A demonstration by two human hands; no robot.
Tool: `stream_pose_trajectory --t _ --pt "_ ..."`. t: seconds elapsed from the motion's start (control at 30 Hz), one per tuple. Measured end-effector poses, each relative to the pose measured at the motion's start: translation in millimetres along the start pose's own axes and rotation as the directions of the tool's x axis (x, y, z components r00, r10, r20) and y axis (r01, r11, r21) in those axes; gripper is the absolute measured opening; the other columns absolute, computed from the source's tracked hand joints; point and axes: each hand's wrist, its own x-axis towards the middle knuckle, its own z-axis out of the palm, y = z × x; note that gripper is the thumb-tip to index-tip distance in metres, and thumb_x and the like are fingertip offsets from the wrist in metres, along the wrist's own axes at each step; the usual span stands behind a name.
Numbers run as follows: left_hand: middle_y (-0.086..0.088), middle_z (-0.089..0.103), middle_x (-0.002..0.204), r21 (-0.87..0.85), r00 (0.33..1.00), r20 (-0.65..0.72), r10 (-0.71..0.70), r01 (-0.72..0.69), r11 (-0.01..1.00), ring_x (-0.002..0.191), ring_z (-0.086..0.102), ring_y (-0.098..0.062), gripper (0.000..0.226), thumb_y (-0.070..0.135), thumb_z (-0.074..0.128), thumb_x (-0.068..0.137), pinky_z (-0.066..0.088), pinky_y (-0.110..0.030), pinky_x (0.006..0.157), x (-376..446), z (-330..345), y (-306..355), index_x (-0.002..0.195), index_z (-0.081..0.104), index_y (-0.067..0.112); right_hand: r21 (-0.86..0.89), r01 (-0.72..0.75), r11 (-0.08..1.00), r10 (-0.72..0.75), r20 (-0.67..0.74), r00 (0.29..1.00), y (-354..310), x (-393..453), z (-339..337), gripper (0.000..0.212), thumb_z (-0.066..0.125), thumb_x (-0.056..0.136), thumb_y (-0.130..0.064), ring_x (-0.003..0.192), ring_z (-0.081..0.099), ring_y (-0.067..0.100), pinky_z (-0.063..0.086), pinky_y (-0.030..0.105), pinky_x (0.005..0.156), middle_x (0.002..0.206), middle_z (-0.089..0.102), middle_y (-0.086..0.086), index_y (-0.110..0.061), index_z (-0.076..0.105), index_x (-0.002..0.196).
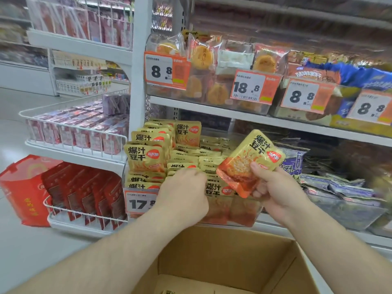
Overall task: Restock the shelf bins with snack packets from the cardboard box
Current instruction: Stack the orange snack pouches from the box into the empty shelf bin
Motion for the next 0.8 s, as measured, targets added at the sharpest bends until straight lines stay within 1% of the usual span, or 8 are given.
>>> stream_pose_trajectory --t 0.1,0.17,0.27,0.33,0.47,0.63,0.73,0.8 --pt "-0.003 0.056 0.12 0.124 0.996 -0.055 0.064 -0.057 0.991 0.113 0.046 -0.023 0.033 0.019 0.046 0.091 0.047 -0.036 0.092 28.6 0.1 0.9 0.121 0.057 0.015 0.03 -0.007 1.0 0.009 -0.05 0.999 1.7 19.4 0.6 0.017 0.065 0.092 -0.017 0.041 0.032 0.008 0.029 0.026 0.047 0.062 0.045 0.001 -0.014 0.058 0.107" --pt "-0.006 0.055 0.124 0.157 0.995 -0.06 0.077 -0.066 0.985 0.116 0.046 -0.025 0.035 0.027 0.043 0.095 0.044 -0.037 0.097 49.0 1.2 -3.7 0.125 0.055 0.014 0.042 -0.034 0.999 0.036 -0.056 0.998 2.5 27.6 1.5 0.017 0.066 0.092 -0.018 0.041 0.033 0.008 0.031 0.023 0.042 0.063 0.045 0.001 -0.015 0.058 0.106" --pt "-0.011 0.048 0.141 0.219 0.997 0.075 -0.033 0.016 0.976 0.133 0.038 -0.03 0.058 0.052 0.031 0.098 0.035 -0.045 0.111 76.1 4.1 -18.4 0.139 0.048 0.014 0.014 -0.059 0.998 0.06 -0.092 0.994 1.4 34.4 2.5 0.009 0.067 0.091 -0.018 0.041 0.035 0.007 0.032 0.022 0.039 0.059 0.05 -0.001 -0.016 0.061 0.096" --pt "-0.015 0.034 0.156 0.257 0.976 0.179 -0.121 0.072 0.964 0.146 0.022 -0.033 0.074 0.065 0.022 0.096 0.022 -0.049 0.119 88.4 8.3 -24.7 0.15 0.036 0.016 0.006 -0.041 0.999 0.041 -0.105 0.994 -0.6 36.7 3.6 0.006 0.067 0.091 -0.017 0.042 0.036 0.006 0.032 0.023 0.042 0.062 0.057 -0.003 -0.017 0.062 0.094" --pt "-0.012 0.004 0.166 0.242 0.925 0.319 -0.206 0.13 0.961 0.153 -0.002 -0.031 0.089 0.08 0.011 0.088 0.006 -0.053 0.122 99.9 17.0 -24.4 0.159 0.011 0.024 -0.047 0.058 0.997 -0.063 -0.113 0.992 -7.3 40.0 10.0 0.006 0.068 0.09 -0.014 0.044 0.036 0.007 0.031 0.024 0.046 0.062 0.066 -0.007 -0.018 0.064 0.089" --pt "-0.01 0.002 0.166 0.194 0.911 0.354 -0.21 0.148 0.97 0.153 -0.002 -0.031 0.101 0.089 0.018 0.079 0.008 -0.053 0.122 105.2 12.7 -27.0 0.159 0.012 0.028 -0.214 0.217 0.953 -0.245 -0.117 0.962 -12.3 48.6 20.8 0.004 0.071 0.089 -0.016 0.05 0.042 0.009 0.037 0.029 0.053 0.075 0.072 -0.005 -0.018 0.07 0.092" --pt "-0.011 0.012 0.165 0.194 0.922 0.336 -0.192 0.132 0.972 0.152 0.008 -0.033 0.098 0.087 0.022 0.08 0.014 -0.053 0.121 101.4 10.4 -28.1 0.157 0.022 0.026 -0.275 0.292 0.916 -0.332 -0.111 0.937 -17.6 52.9 25.4 0.007 0.071 0.088 -0.014 0.044 0.05 -0.001 0.041 0.025 0.055 0.076 0.07 -0.006 -0.018 0.068 0.092" --pt "-0.012 0.021 0.162 0.187 0.932 0.315 -0.178 0.123 0.975 0.148 0.018 -0.034 0.091 0.082 0.025 0.084 0.018 -0.051 0.119 95.9 9.3 -29.1 0.155 0.029 0.025 -0.304 0.333 0.893 -0.371 -0.076 0.925 -21.5 57.0 29.4 0.009 0.072 0.088 -0.011 0.047 0.056 -0.006 0.044 0.021 0.056 0.076 0.07 -0.007 -0.019 0.068 0.091"
